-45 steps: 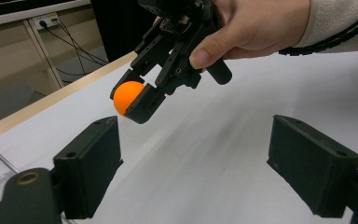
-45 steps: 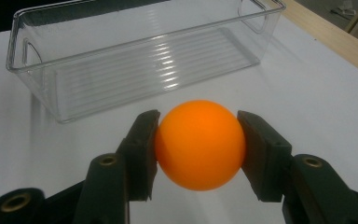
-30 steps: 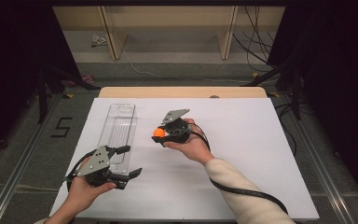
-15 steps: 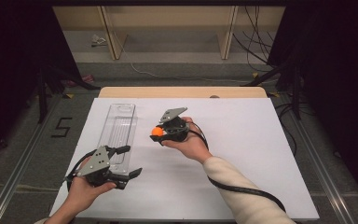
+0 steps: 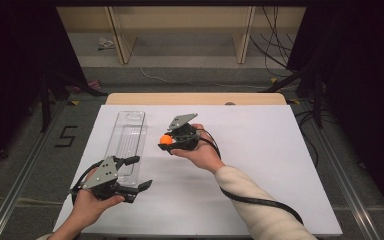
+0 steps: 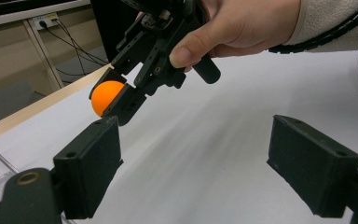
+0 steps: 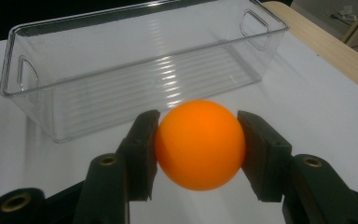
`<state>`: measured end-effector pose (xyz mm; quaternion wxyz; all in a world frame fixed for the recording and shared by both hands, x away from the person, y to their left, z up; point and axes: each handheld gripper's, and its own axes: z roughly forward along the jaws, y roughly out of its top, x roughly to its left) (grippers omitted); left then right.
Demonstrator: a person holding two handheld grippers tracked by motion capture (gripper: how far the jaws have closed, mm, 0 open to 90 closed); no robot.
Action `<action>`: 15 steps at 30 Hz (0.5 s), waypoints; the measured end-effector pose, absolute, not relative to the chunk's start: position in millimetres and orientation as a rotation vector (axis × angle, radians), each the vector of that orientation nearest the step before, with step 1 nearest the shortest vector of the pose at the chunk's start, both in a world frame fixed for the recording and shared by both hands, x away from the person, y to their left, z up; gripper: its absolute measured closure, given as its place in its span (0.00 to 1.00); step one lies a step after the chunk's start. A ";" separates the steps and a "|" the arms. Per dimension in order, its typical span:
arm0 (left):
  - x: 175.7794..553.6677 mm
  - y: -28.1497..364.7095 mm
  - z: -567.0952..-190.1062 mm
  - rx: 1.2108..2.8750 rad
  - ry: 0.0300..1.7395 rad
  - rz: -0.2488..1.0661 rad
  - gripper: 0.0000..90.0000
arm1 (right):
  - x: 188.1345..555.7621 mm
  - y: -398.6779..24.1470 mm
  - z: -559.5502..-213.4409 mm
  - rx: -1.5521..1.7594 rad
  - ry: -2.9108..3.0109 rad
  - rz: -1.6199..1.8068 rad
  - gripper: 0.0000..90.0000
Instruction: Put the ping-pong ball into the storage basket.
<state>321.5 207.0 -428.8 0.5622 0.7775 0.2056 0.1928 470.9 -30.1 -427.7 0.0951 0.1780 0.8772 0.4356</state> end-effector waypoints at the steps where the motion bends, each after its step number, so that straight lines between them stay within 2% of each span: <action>1: 321.5 206.9 -428.8 1.831 0.484 0.454 0.18 | 471.0 -29.2 -427.5 0.525 2.601 1.290 0.57; 15: 321.1 206.7 -428.8 1.831 0.485 0.451 0.19 | 472.1 -19.3 -426.0 0.513 2.608 1.294 0.57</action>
